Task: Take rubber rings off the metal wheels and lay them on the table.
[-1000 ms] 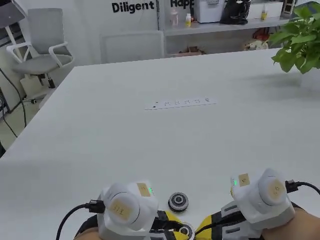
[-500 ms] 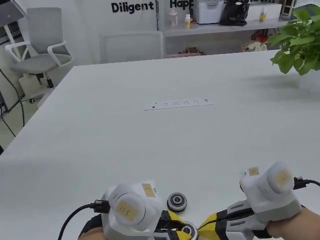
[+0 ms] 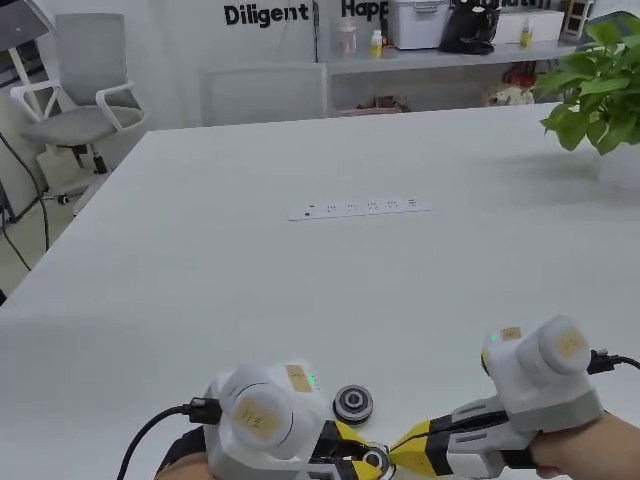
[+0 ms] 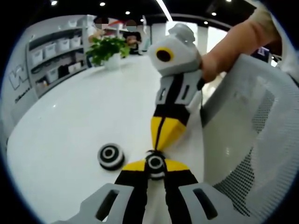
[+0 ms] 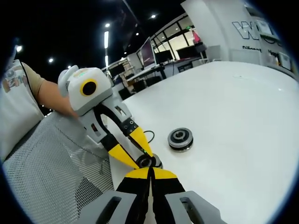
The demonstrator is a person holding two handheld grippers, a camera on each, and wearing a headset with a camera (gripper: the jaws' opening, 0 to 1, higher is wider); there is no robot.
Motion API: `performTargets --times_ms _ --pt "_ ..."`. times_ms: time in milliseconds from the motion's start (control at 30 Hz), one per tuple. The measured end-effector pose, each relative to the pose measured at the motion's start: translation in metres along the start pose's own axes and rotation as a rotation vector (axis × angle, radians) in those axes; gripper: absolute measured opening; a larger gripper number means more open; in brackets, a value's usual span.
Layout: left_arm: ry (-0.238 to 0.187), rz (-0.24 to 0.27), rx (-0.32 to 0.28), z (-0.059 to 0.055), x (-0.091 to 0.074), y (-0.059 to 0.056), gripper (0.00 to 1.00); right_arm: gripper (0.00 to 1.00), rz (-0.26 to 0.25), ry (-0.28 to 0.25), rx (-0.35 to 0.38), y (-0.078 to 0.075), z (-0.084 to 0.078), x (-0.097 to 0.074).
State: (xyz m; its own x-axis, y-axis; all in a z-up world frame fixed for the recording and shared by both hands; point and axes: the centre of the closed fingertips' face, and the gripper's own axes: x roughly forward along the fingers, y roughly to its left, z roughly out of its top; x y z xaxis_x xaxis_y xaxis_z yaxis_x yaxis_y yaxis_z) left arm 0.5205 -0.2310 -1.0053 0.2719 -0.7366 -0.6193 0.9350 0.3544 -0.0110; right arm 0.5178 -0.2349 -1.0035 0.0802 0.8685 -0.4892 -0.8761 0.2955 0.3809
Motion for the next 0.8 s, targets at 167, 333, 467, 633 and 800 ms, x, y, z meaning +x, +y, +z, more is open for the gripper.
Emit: performTargets --times_ms 167,333,467,633,800 --pt "0.001 -0.003 -0.001 0.000 0.000 -0.001 0.12 0.00 0.008 0.013 -0.043 0.005 0.000 0.002" --pt "0.002 -0.005 0.007 0.000 0.000 -0.002 0.13 0.00 0.017 0.021 -0.059 0.006 -0.001 0.002" --pt "0.001 -0.008 0.010 0.000 -0.001 -0.003 0.13 0.00 0.021 0.017 -0.052 0.007 -0.001 0.002" --pt "0.002 -0.011 0.015 0.000 -0.001 -0.004 0.13 0.00 0.046 0.008 -0.052 0.013 0.002 0.003" --pt "0.000 -0.011 0.017 0.000 -0.001 -0.004 0.13 0.00 0.073 -0.020 -0.064 0.021 0.011 0.006"
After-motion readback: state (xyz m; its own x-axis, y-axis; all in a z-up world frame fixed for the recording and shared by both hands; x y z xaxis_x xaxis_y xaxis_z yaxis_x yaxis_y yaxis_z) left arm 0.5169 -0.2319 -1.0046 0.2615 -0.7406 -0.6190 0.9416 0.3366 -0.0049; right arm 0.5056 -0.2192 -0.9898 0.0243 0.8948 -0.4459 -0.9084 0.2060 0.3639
